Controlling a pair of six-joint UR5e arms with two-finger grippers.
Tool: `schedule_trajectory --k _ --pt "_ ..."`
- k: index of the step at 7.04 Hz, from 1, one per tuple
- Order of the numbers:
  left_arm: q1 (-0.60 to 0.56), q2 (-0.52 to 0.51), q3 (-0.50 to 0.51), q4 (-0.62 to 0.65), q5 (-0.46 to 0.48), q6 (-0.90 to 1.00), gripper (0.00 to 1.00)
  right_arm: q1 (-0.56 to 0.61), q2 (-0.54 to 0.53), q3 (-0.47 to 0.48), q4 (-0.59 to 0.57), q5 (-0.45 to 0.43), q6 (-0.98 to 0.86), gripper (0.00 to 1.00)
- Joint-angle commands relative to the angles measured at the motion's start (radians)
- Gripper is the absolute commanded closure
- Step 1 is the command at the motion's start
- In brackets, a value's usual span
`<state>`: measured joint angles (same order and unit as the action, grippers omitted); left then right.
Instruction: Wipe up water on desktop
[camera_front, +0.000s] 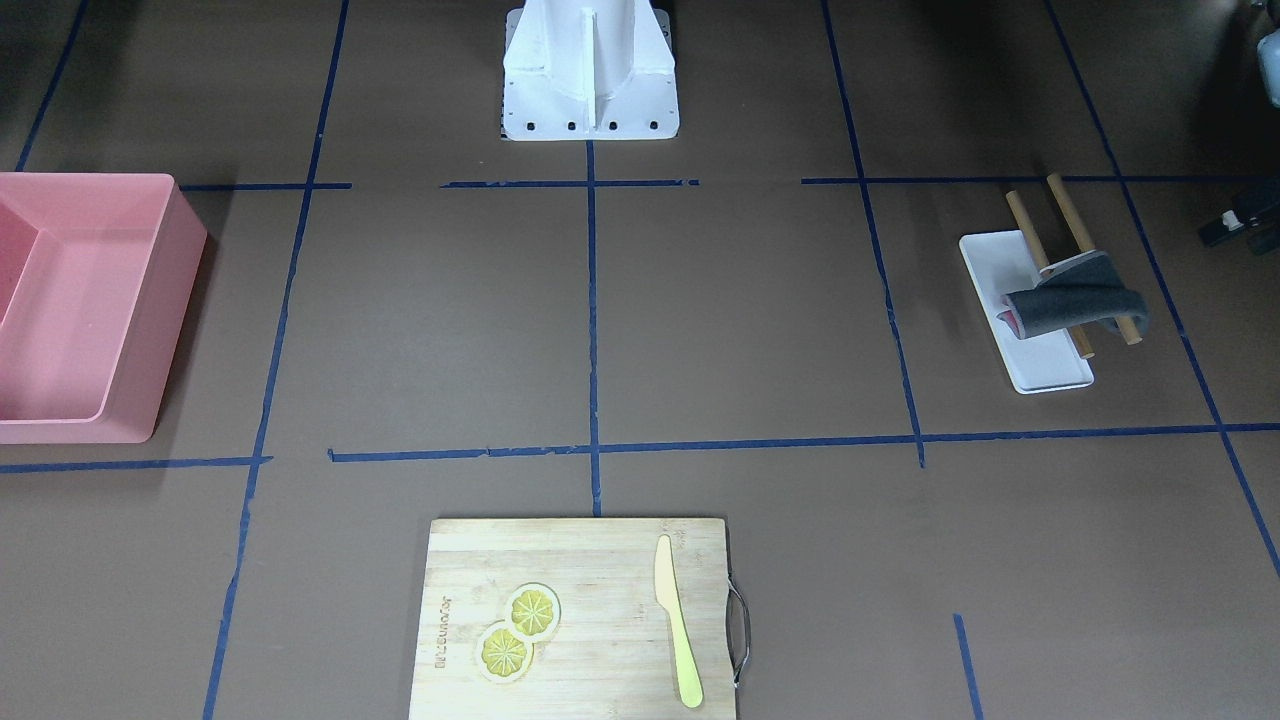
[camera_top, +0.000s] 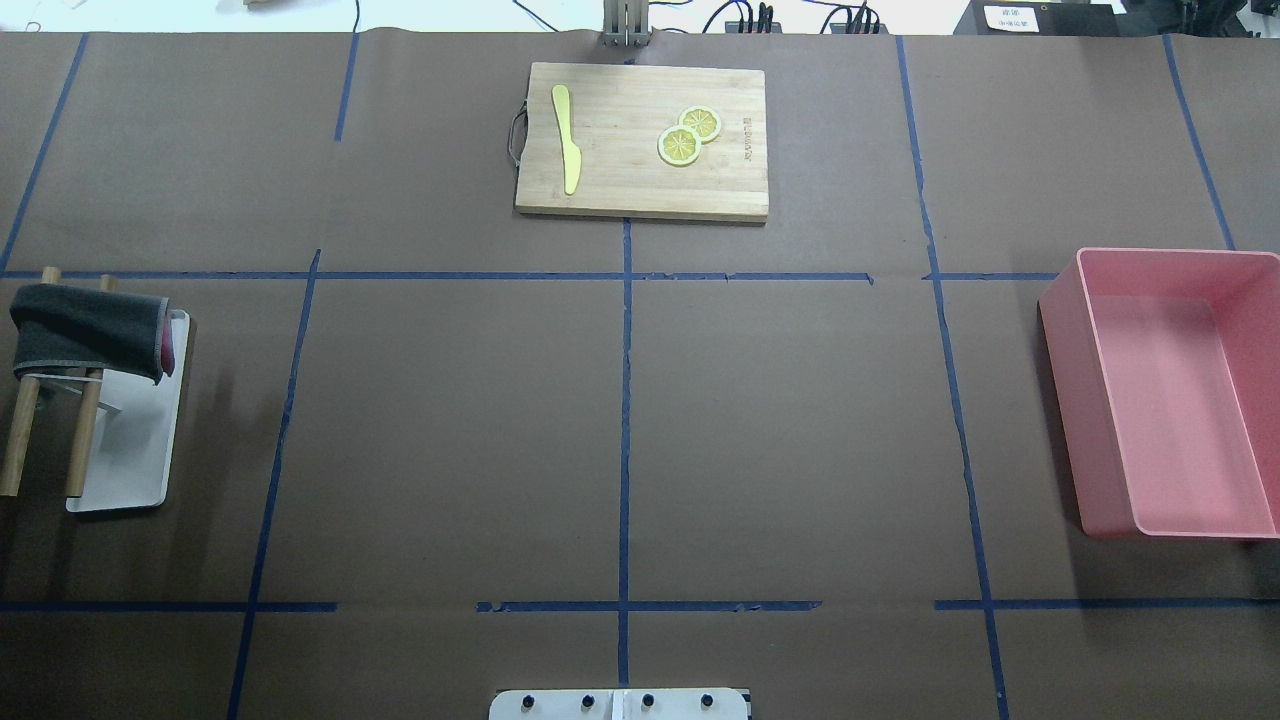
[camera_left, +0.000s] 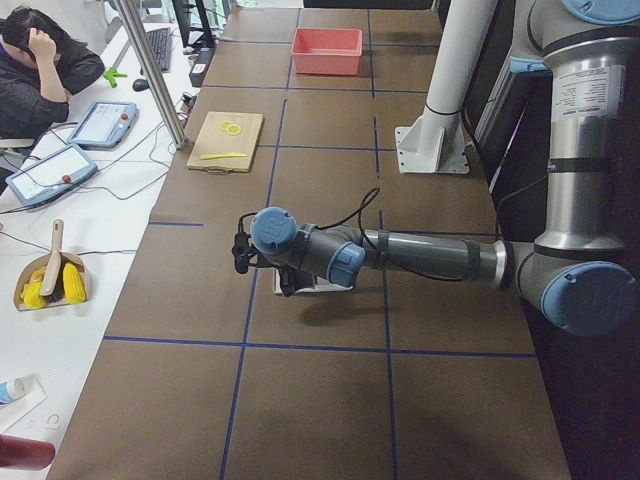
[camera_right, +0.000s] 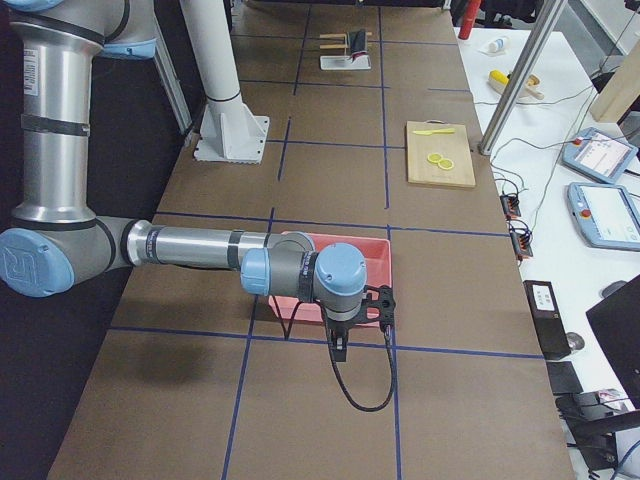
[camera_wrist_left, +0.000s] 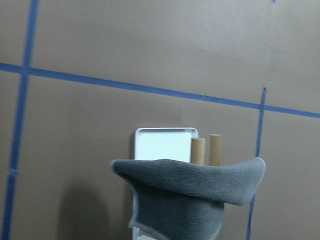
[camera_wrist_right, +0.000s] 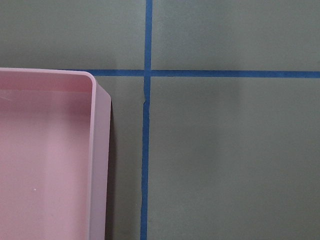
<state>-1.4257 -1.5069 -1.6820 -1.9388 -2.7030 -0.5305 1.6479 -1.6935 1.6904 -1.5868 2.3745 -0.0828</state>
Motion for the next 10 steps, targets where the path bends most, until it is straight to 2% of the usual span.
schedule_trajectory --k 1,3,5,10 --pt "0.033 0.001 0.079 -0.217 0.006 -0.133 0.00 0.000 0.000 0.000 0.001 0.000 0.000 0.00" --pt "0.086 0.001 0.135 -0.413 0.063 -0.297 0.00 0.000 0.000 0.003 0.001 0.000 0.000 0.00" --pt "0.131 0.001 0.153 -0.529 0.124 -0.403 0.00 0.001 0.000 0.003 0.001 0.000 0.000 0.00" --pt "0.169 -0.015 0.151 -0.569 0.131 -0.476 0.02 0.001 0.000 0.005 0.001 0.000 0.000 0.00"
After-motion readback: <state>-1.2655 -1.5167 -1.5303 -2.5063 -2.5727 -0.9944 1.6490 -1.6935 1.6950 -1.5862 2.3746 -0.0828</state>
